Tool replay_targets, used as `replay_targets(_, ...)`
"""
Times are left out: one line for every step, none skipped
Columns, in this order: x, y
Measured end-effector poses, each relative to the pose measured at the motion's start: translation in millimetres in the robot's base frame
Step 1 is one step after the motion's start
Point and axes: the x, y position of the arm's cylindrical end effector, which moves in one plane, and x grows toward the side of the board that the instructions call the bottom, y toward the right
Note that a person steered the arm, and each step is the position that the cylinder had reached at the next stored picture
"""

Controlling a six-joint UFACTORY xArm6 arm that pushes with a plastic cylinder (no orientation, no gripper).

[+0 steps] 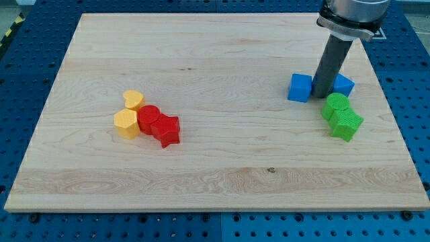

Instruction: Push the blue cube into a blue triangle

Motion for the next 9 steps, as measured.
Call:
replay_targets(-5.5,-0.1)
replay_targets(-33.4,-0.1)
replay_targets(-66.3,1.1)
replay_targets(-100.8,3.0)
replay_targets(-120.9,4.1)
replay_targets(-128.1,-18.6)
replay_targets(-125.3,-57.0)
replay_targets(-94.6,-81.0)
replay_targets(-47.2,-80.9)
